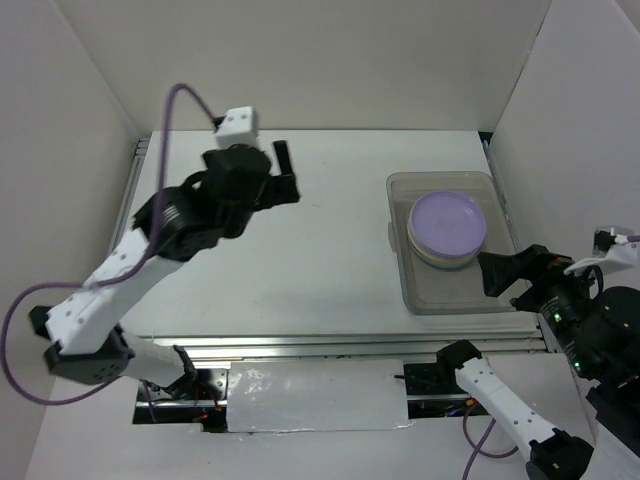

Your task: Place the plates into the plastic bin on the countertop

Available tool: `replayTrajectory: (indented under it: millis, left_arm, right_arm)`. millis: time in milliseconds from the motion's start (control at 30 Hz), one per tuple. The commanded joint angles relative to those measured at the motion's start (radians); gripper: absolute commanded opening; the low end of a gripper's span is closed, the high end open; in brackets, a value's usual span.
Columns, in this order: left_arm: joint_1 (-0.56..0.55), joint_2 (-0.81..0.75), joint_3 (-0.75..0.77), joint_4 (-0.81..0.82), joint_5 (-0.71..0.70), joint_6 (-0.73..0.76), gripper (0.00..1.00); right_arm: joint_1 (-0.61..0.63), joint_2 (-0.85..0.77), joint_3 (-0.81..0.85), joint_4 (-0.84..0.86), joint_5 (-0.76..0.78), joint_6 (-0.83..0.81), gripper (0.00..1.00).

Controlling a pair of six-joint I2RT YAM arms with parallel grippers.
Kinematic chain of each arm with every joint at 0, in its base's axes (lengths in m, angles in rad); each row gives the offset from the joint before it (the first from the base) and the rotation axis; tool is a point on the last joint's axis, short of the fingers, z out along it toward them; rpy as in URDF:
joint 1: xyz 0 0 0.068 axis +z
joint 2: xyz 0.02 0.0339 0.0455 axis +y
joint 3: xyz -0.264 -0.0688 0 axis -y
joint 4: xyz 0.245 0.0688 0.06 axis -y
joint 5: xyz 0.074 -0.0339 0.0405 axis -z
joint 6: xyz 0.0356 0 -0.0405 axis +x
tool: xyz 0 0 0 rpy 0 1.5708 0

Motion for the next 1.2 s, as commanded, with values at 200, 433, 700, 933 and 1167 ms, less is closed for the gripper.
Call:
replayTrajectory:
  millis: [200,433,700,933,1167]
  left_arm:
    - [0.009,-0.499,-0.332,-0.388,-0.176,-0.132,0.99]
    - [0.066,-0.748,-0.441,-0.467,-0.164,-0.139,0.99]
    - [0.127,-0.891,-0.485,-0.464,-0.167,-0.092,0.99]
    - [0.164,-0.996,-0.513,-0.454,-0.144,-0.084,0.99]
    - [0.212,-1.013,-0.53,-0.439,-0.131,-0.075,0.99]
  right_arm:
    - [0.089,-0.088,0.1,-0.078,0.102,-0.036,1.0]
    - [0.098,-0.134,0.109,-0.107,0.074,-0.03,1.0]
    - [0.086,-0.194,0.106,-0.155,0.014,0.001,1.0]
    - [0.086,-0.246,0.022,-0.159,0.036,0.009,1.0]
    - [0.092,-0.252,0.01,-0.156,0.048,0.007,1.0]
